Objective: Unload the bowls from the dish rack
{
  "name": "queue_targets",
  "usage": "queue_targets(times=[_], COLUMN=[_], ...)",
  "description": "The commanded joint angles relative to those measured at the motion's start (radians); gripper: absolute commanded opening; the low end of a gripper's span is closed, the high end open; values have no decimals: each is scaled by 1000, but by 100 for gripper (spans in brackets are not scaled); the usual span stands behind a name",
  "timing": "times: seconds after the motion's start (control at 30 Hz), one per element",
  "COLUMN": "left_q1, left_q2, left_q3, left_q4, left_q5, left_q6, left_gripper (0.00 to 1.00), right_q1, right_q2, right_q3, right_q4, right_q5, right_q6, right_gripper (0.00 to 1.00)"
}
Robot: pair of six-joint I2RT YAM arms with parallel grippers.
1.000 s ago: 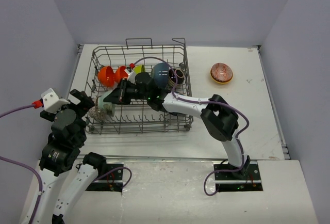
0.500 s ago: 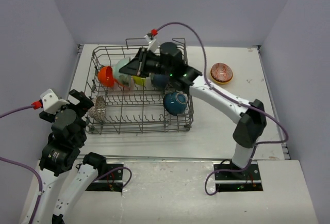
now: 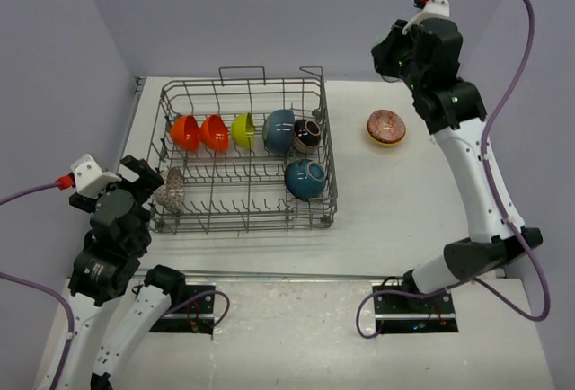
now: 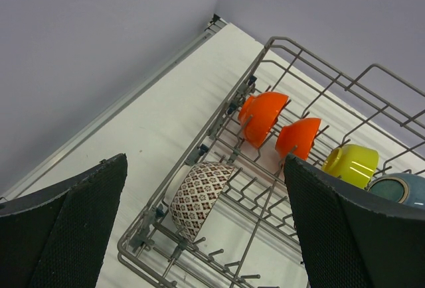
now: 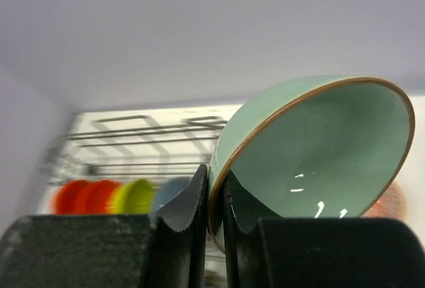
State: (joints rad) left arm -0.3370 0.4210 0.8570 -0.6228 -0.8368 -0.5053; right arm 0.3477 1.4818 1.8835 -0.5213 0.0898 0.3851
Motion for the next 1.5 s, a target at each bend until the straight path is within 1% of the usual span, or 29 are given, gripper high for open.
queue_targets(times=[0.0, 0.03, 0.07, 0.1, 0.17, 0.2, 0.3, 0.4, 0.47, 0.73, 1.03, 1.23, 1.3, 1.33, 1.43, 1.47], left_q1=[-7, -7, -7, -7, -7, -7, -7, -7, -7, -7, -7, -8, -8, -8, -10, -10], left_q2=[24, 27, 28, 30, 30, 29, 27, 32, 36, 48, 47, 44, 44, 44, 41, 42], left_q3=[13, 13, 11, 11, 11, 11, 11, 7, 5, 4, 2, 1, 2, 2, 2, 2], left_q4=[20, 20, 20, 20, 20, 21, 24, 34, 38, 41, 44, 43, 44, 44, 44, 44], left_q5=[-2, -1, 2, 1, -1, -1, -4, 8, 18, 31, 39, 41, 41, 42, 39, 39], left_q6=[-2, -1, -1, 1, 7, 8, 13, 19, 24, 28, 30, 31, 31, 31, 31, 31], left_gripper=[100, 100, 100, 100, 100, 100, 100, 100, 100, 100, 100, 100, 100, 100, 100, 100], right_q1=[-64, -81, -104, -111, -139, -148, -162, -161, -161, -161, -156, -141, -136, -135, -131, -130], right_q2=[191, 246, 352, 401, 487, 562, 662, 702, 712, 802, 833, 871, 877, 874, 870, 867], right_q3=[131, 185, 231, 320, 380, 431, 488, 474, 439, 399, 387, 425, 430, 425, 419, 417], right_q4=[-265, -313, -351, -412, -442, -465, -490, -488, -480, -499, -516, -554, -557, -559, -566, -569], right_q5=[198, 214, 231, 244, 257, 254, 269, 262, 214, 251, 275, 310, 318, 318, 324, 327], right_q6=[-207, -241, -259, -274, -325, -336, -368, -377, -376, -377, -358, -350, -344, -344, -339, -336], right_gripper=[0, 0, 0, 0, 0, 0, 0, 0, 0, 0, 0, 8, 14, 15, 26, 31])
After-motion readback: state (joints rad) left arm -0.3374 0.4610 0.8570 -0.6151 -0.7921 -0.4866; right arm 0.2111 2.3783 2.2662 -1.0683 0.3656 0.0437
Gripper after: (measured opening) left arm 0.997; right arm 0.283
